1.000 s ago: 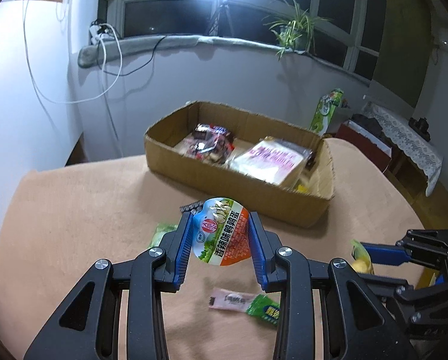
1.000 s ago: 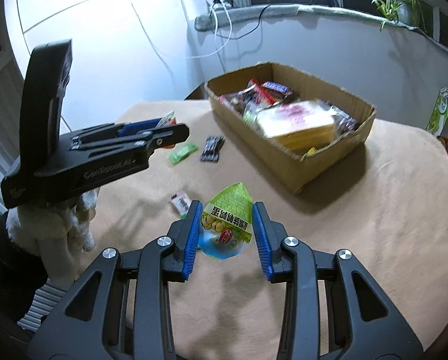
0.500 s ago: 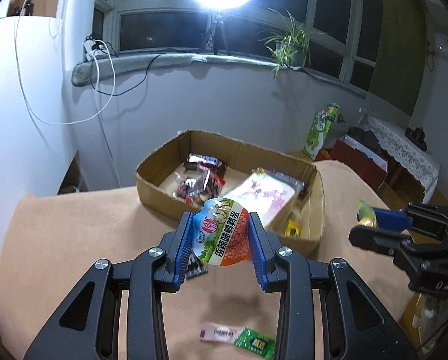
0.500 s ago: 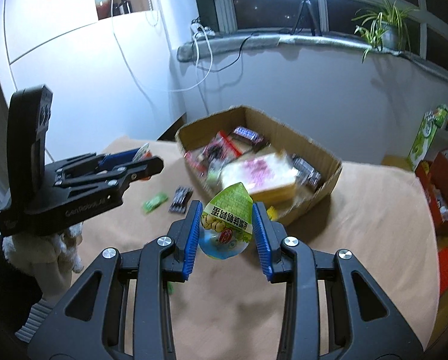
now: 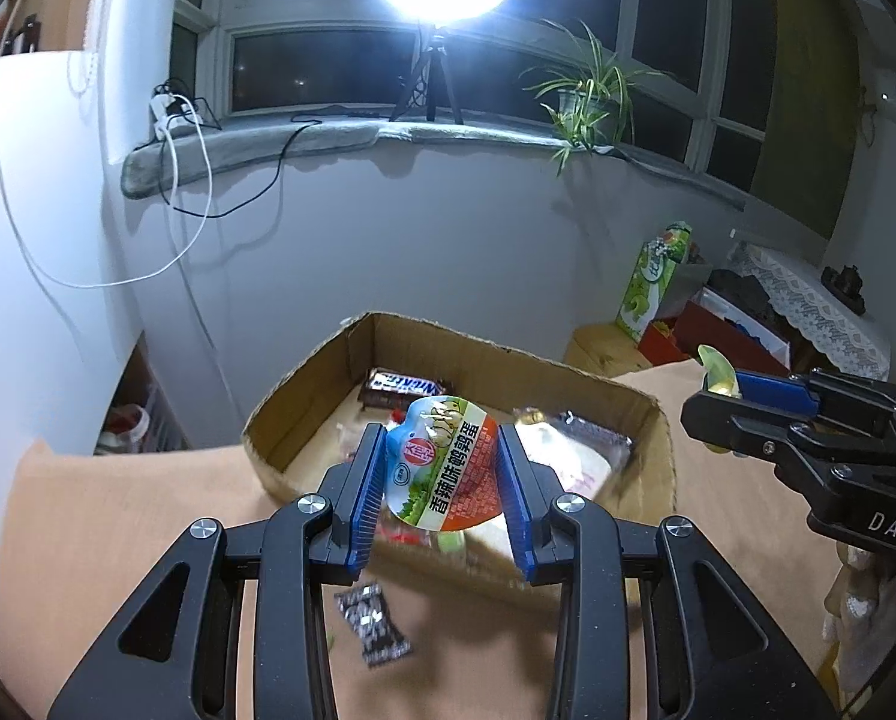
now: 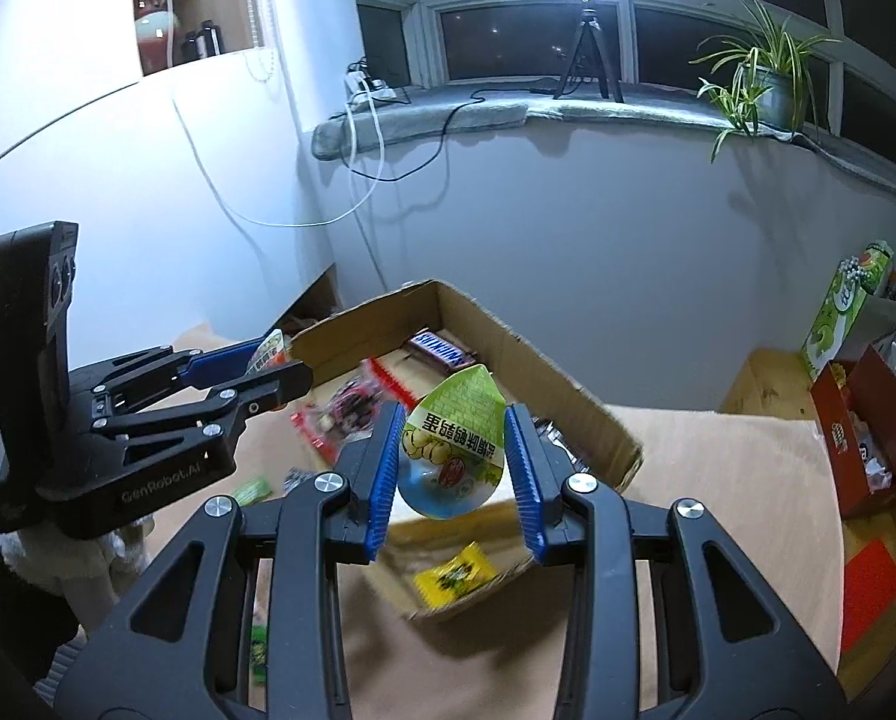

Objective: Organize snacks
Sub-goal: 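Carry both jelly cups into the box and open the right gripper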

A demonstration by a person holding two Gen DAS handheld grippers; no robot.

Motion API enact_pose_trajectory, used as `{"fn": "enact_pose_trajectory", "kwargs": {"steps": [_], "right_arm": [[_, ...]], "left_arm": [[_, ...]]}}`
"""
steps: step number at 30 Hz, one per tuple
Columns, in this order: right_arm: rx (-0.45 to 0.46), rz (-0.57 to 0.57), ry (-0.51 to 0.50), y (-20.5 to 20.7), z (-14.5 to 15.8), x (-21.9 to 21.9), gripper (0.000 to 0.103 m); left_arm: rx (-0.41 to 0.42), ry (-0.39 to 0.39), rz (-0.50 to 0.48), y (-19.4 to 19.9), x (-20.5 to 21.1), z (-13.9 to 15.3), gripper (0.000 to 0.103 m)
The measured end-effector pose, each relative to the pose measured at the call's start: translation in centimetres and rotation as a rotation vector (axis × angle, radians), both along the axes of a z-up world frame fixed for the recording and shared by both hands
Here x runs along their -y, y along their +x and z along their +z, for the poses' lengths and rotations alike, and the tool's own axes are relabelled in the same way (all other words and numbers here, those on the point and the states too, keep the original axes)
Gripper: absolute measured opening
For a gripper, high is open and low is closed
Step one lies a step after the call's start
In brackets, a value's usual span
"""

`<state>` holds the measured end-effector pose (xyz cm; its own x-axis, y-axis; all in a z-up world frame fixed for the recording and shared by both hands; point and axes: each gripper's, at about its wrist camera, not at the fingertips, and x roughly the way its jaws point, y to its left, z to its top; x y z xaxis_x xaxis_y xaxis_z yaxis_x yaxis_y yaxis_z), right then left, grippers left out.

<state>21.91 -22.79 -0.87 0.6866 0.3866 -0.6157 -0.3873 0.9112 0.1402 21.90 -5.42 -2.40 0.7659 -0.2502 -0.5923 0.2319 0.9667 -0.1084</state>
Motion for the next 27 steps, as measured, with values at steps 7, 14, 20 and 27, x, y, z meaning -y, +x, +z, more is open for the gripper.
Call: {"fn": "enact_pose_trajectory", "kwargs": {"steps": [7, 14, 20, 27], "right_arm": [[-0.025, -0.018, -0.005, 3.0, -1.0, 0.6, 0.036], [-0.061, -0.030, -0.005, 5.6, -2.3, 0.8, 0.036], [-0.092, -0.029, -0.002, 7.3, -3.5, 0.7, 0.036], [-0.116, -0.029, -0.008, 8.2, -4.6, 0.4, 0.037]], "left_arm": [[-0.023, 0.017, -0.003, 2.5, 1.0, -0.9, 0.034], [-0.046, 0.017, 0.010, 4.6, 1.2, -1.7, 0.034], [-0.074, 0.020, 0.017, 6.0, 1.3, -2.7, 0.034], [-0.088, 0.021, 0.012, 6.7, 1.3, -3.2, 0.034]]}}
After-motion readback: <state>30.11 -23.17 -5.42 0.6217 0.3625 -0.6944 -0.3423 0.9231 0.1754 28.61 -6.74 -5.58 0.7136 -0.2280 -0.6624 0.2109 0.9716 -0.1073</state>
